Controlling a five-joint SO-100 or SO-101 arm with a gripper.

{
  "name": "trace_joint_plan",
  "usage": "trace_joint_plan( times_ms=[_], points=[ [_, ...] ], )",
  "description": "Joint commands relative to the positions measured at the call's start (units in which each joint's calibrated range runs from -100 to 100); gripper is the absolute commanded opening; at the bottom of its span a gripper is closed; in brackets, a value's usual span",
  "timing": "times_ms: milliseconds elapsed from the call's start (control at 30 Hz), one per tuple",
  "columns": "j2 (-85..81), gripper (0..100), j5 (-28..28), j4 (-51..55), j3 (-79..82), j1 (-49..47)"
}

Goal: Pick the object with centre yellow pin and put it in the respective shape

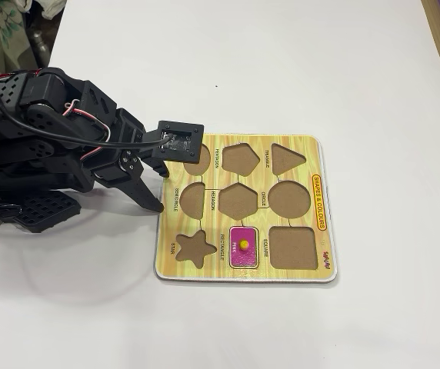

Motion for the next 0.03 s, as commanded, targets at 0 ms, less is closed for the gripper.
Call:
trace_joint_plan(
  times_ms=[0],
  points=[
    [0.90,22,0.15,1.07,0.27,0.54]
  ],
)
